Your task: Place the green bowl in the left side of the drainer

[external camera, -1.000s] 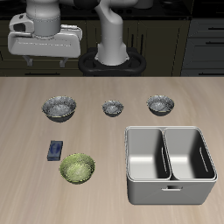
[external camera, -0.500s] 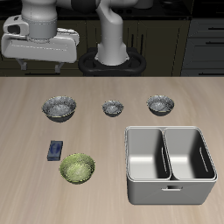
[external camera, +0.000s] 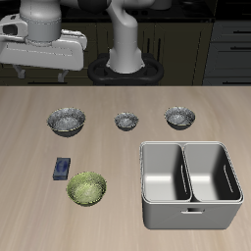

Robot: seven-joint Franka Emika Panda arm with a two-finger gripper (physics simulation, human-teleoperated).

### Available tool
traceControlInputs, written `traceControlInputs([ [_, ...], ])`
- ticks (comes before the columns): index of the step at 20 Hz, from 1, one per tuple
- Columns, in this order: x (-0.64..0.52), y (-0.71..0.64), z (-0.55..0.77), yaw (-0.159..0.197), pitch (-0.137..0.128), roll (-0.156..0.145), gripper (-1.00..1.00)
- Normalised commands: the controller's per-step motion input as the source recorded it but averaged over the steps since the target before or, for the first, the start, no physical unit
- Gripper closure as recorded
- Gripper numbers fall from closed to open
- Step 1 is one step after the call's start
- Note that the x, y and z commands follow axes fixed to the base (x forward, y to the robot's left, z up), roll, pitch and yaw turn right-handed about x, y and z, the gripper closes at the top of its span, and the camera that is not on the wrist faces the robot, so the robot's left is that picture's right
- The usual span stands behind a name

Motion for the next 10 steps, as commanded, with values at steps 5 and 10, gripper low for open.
traceControlInputs([
  [5,0.25,0.10,0.07,0.008,-0.009,0.002,-1.00],
  [10,0.18,0.09,0.07,-0.013,-0.014,-0.008,-1.00],
])
